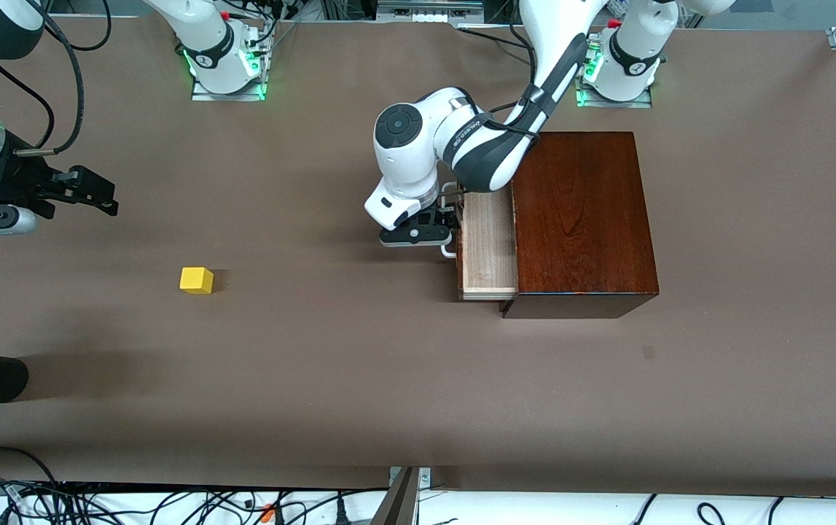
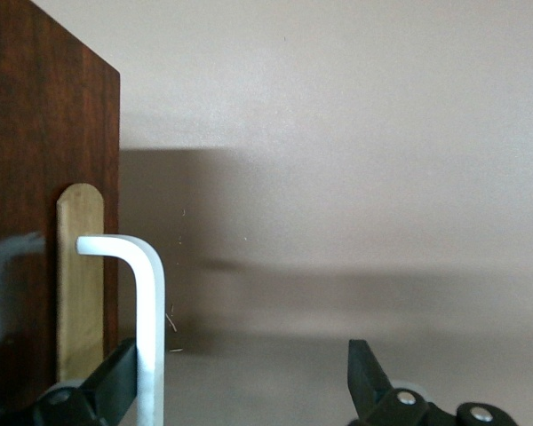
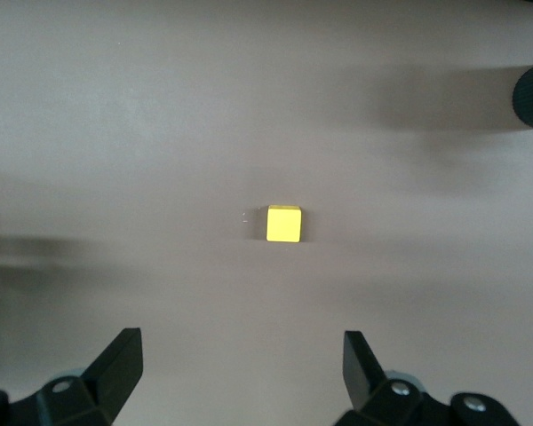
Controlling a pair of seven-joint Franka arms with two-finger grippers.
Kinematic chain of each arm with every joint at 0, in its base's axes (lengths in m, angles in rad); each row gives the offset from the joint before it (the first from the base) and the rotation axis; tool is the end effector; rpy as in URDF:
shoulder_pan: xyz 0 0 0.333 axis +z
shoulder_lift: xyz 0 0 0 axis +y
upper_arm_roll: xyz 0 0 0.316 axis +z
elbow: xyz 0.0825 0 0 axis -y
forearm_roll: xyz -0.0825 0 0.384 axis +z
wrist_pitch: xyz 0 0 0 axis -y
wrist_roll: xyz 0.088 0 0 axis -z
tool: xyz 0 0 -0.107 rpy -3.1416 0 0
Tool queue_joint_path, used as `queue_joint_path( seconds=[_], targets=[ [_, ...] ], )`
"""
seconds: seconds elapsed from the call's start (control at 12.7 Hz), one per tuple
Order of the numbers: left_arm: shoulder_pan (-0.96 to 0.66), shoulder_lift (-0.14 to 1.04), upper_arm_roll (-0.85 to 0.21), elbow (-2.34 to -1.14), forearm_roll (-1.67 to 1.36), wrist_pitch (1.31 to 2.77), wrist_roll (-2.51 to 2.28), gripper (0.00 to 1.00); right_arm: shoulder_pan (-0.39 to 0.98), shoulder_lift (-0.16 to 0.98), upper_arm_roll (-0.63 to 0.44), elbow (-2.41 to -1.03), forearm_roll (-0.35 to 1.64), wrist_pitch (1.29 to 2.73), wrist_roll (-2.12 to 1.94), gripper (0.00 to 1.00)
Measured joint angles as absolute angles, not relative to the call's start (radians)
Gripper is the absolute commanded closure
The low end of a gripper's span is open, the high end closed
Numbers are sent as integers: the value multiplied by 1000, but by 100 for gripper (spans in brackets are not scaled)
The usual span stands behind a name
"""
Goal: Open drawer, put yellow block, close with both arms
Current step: 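Pull the drawer open by its handle with the left gripper, then reach the right gripper to the yellow cube while the left gripper releases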
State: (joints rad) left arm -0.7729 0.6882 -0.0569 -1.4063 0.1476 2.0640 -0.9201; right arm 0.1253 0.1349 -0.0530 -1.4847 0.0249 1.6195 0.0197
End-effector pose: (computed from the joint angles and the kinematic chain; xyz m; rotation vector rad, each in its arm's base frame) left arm 0.4997 -0.5229 0.2953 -3.0586 -0.0472 -0.0805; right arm 0.5979 0.0480 0.5918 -3.1228 -0.0810 0.0011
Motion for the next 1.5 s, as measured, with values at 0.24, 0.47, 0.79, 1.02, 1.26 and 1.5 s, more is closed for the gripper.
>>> queue_joint_path(
  seconds=[0.24,0.47,0.79,1.02,1.26,1.5],
  targets=[
    [-773,689,-57,-1406,147,2065,-920,0,124,136,-55,-1485,47,1620,20,0],
    [-774,689,-57,-1405,146,2067,-920,0,122,160,-58,-1486,48,1620,20,0],
    [-777,689,-60,-1396,144,2071,-920,0,121,257,-58,-1491,47,1625,17,0],
    [-782,675,-80,-1368,128,2011,-889,0,122,294,-58,-1527,45,1708,13,0],
    [-794,629,-86,-1341,119,1907,-831,0,121,310,-65,-1674,45,1907,-7,0],
    [-774,569,-71,-1330,119,1809,-773,0,120,369,-73,-1805,45,2095,-14,0]
  ],
)
